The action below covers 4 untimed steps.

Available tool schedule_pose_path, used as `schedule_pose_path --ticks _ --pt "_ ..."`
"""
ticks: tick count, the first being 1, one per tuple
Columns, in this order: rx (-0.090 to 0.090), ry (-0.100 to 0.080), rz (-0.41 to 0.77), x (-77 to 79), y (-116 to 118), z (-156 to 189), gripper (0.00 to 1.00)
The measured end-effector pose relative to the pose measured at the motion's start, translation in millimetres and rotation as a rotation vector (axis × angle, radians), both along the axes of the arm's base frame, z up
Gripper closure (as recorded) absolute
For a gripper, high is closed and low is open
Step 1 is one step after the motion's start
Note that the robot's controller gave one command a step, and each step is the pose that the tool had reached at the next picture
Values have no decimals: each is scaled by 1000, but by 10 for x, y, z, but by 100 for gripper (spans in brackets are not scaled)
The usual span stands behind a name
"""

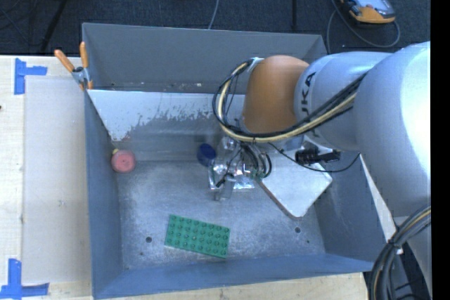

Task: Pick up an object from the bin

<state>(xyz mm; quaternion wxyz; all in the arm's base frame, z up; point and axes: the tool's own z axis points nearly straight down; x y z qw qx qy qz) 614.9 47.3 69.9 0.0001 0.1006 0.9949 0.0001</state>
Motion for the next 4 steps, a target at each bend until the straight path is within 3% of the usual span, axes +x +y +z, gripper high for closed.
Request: schedule_pose_path --ticks 2,3,4 --pt "0 0 -3 6 -1 -1 0" --pt "0 3 -3 1 -2 -4 100" --pt "0 -1 -4 5 -3 149 100"
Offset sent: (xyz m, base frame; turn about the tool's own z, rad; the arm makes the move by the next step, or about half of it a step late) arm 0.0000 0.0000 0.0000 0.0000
